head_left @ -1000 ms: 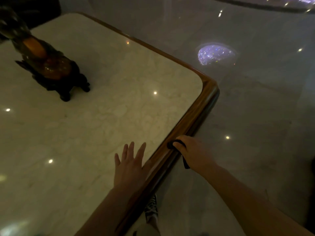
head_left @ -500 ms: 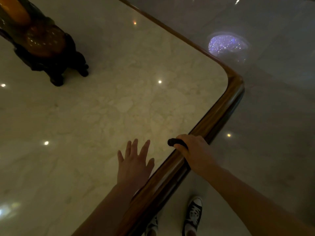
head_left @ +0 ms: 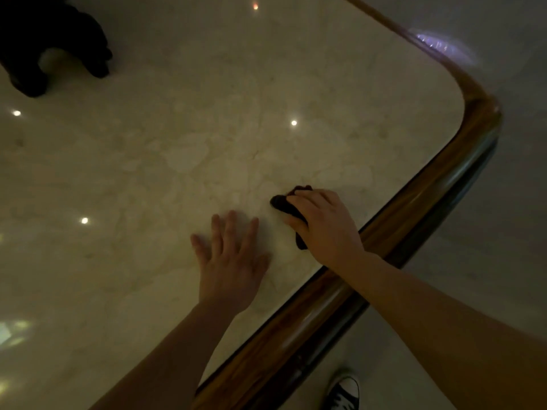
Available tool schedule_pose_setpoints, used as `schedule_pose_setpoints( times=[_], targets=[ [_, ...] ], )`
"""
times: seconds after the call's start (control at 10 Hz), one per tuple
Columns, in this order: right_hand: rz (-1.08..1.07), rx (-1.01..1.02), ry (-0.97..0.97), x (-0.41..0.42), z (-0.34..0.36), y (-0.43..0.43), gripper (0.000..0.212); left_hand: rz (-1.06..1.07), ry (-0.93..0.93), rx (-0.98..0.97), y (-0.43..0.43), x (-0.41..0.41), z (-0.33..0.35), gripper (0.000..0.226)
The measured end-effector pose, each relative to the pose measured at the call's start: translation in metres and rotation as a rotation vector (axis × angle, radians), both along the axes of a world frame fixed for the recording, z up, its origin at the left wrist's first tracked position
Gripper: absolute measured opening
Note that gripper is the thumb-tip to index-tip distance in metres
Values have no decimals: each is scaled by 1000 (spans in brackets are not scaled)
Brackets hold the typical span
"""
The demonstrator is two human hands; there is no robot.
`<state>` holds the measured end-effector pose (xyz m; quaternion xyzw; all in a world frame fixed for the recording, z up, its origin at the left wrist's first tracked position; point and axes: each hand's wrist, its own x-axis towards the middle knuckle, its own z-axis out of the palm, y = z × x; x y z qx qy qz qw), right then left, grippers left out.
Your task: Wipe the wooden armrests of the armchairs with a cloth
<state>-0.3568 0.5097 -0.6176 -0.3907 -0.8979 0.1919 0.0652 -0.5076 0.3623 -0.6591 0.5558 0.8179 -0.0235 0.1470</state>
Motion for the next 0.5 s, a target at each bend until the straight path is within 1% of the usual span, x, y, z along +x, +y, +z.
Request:
schedule_pose_setpoints(
  times=[0.1,0.2,0.3,0.4,0.5],
  targets=[
    [17,-86,-213,6,-20,-3,71,9,16,22,-5,2,-10,73],
    [87,-54,-362,7,-28,-1,84,11,14,1,-3,0,-10,72],
    [87,-100,-388,0,-20,5,90,3,0,-38,-1,-2,-4,73],
    [53,-92,-323,-3,-1,4,87,9,-32,-81,4,-5,11,74],
    [43,-57,-236,0,19,2,78,22,-27,-83,6,-6,27,75]
  ],
)
